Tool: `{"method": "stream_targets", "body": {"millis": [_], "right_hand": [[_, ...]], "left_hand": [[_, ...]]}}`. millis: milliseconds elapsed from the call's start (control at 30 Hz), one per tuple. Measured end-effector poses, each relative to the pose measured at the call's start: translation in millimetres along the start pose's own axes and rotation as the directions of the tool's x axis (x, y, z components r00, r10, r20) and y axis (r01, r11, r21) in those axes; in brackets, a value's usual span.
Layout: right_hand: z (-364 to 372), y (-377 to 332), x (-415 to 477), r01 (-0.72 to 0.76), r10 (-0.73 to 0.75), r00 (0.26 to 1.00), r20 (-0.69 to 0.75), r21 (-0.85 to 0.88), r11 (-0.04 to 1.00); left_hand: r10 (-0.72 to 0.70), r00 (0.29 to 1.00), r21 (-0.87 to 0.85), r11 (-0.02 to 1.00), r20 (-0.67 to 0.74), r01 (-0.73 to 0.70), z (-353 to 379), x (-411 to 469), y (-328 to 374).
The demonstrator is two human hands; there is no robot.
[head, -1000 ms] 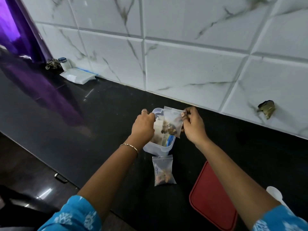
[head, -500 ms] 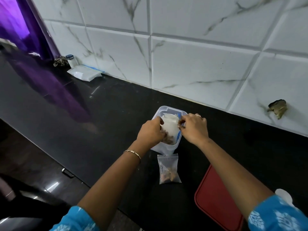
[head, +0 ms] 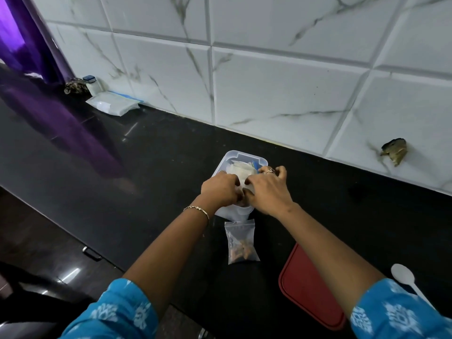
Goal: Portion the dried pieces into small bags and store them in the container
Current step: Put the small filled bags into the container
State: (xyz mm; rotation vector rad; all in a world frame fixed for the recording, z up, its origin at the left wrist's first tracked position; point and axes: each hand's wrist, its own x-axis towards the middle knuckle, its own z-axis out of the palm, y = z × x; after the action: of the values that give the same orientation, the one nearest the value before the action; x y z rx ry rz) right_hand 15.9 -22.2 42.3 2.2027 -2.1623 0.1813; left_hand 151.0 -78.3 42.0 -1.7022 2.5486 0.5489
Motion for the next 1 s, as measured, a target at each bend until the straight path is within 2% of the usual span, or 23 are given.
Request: {"method": "stream_targets", "body": {"millis": [67, 167, 233, 300, 367, 467, 533, 600, 633, 767, 833, 1000], "right_hand": [[0.6, 1.1, -6.3, -0.012, 0.016, 0.995, -0.098, 0.042, 0.999], [1.7, 3.9, -25.6, -0.049, 0.094, 0.95, -0.297, 0.155, 0.987], [3.3, 5.6, -44.2, -0.065, 0.173, 0.901, -0.399, 0.27, 0.961], [9.3, 6.3, -65.8, -0.093, 0.25, 0.884, -0.394, 0.376, 0.922], [21.9, 4.2, -84.9, -0.18, 0.319, 0.912, -0.259, 0.446, 0.877], [52.5, -0.1, -101.0, -0.308, 0.319, 0.946, 0.062, 0.491, 0.815], [67.8, -4.4, -101.9, -0.394, 0.317, 0.919, 0.235, 0.579, 0.713], [75.8, -7.6, -98.1, -0.454, 0.35, 0.89, 0.292, 0.635, 0.625], [78.3, -7.1, -95.3, -0.466, 0.369, 0.882, 0.293, 0.66, 0.589], [78.0, -6.1, -96.3, -0.462, 0.379, 0.875, 0.301, 0.752, 0.47], [75.3, -9.6, -102.8, -0.453, 0.347, 0.879, 0.327, 0.8, 0.394], [70.0, -23.9, -119.6, -0.42, 0.272, 0.891, 0.364, 0.889, 0.183]], "left_hand": [[0.024, 0.996, -0.011, 1.0, -0.091, -0.025, 1.5, -7.3, 1.8], [0.02, 0.938, -0.154, 0.985, -0.347, -0.078, 5.9, -28.9, 6.0], [-0.06, 0.875, -0.317, 0.942, -0.481, -0.11, 8.2, -48.6, 6.5], [-0.184, 0.838, -0.494, 0.862, -0.514, -0.113, 14.4, -70.6, 4.5], [-0.328, 0.824, -0.651, 0.757, -0.461, -0.063, 28.3, -90.3, 0.5], [-0.501, 0.838, -0.799, 0.584, -0.216, 0.143, 59.3, -102.0, -12.4], [-0.475, 0.88, -0.731, 0.607, -0.02, 0.311, 78.7, -101.4, -22.5], [-0.367, 0.924, -0.662, 0.667, 0.109, 0.343, 88.0, -103.2, -24.2], [-0.334, 0.936, -0.673, 0.666, 0.114, 0.32, 89.6, -104.3, -21.7], [-0.277, 0.957, -0.793, 0.563, 0.086, 0.234, 91.6, -111.6, -9.4], [-0.269, 0.96, -0.792, 0.567, 0.08, 0.225, 96.1, -114.4, -10.4], [-0.334, 0.943, -0.828, 0.524, 0.015, 0.199, 106.3, -125.3, -20.4]]}}
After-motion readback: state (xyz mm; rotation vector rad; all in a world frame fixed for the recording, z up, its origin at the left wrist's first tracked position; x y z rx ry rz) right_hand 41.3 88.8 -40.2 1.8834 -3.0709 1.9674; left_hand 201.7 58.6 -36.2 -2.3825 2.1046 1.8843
